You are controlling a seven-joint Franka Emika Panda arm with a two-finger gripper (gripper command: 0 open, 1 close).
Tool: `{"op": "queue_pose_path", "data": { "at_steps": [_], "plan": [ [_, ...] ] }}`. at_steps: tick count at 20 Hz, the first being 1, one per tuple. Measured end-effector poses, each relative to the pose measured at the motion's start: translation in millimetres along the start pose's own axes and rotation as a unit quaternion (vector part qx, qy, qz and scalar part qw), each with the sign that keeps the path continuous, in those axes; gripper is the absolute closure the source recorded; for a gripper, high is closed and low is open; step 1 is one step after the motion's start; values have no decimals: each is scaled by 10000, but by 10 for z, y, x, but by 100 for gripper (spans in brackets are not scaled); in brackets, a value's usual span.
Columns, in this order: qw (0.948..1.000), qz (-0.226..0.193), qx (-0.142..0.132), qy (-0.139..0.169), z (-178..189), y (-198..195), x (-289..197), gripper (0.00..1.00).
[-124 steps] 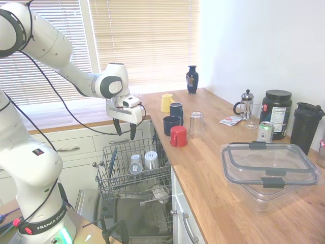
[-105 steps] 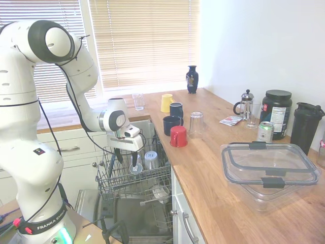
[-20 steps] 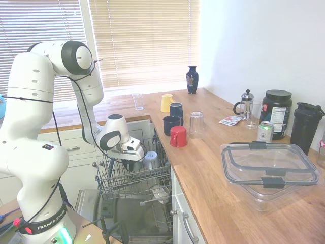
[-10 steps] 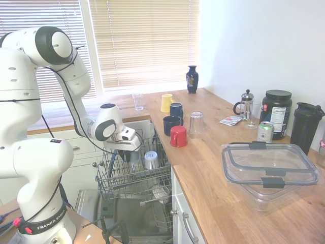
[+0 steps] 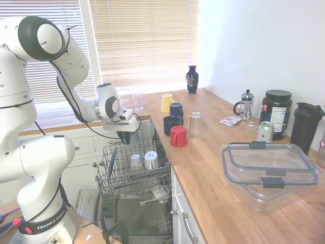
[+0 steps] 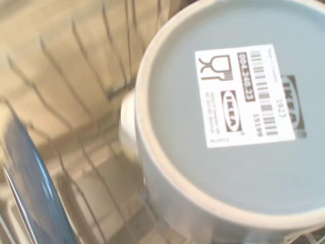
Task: Unload a mug from dishwasher
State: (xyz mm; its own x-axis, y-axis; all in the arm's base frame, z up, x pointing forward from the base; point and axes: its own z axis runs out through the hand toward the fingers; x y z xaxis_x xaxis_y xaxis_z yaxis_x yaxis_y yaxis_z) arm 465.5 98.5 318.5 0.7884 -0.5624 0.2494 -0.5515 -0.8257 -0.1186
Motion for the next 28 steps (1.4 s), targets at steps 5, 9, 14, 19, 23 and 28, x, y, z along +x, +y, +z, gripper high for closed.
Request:
{"op": "queue_pose_path", "data": {
  "at_steps": [5, 9, 14, 19, 23, 28],
  "plan": [
    [9997, 228, 89, -61, -450, -281, 107, 100],
    [9991, 405, 44, -76, -456, -424, 238, 100],
    [9983, 581, 78, -50, -492, -422, 569, 100],
    [9976, 682, 58, -73, -605, -499, 734, 100],
    [9962, 860, 48, -132, -485, -486, 955, 100],
    [9946, 1016, 39, -206, -373, -467, 1156, 100]
  ]
}}
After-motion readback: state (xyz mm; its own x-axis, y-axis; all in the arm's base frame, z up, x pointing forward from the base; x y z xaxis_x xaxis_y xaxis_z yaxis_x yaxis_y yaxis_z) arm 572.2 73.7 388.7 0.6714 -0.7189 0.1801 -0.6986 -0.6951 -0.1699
